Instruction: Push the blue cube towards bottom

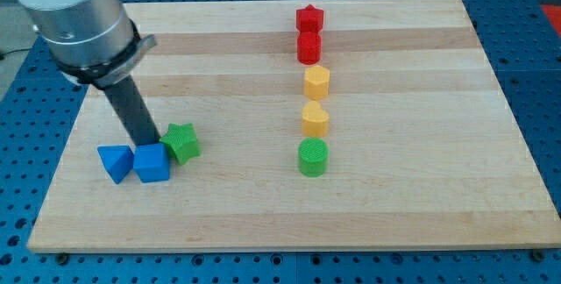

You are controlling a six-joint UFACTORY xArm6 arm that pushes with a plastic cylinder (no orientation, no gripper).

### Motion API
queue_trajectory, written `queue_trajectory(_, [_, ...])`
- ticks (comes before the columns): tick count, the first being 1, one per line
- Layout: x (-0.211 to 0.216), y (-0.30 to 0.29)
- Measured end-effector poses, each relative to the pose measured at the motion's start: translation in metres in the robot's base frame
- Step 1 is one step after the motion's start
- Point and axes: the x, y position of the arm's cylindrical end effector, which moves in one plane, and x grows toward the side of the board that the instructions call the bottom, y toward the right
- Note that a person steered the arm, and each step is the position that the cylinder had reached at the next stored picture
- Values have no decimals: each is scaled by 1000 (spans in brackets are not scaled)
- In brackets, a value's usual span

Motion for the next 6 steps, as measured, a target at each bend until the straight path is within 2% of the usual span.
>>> queue_trajectory(1, [22, 11])
queue_trajectory(3, [42, -20])
queue_trajectory(6, [79, 39])
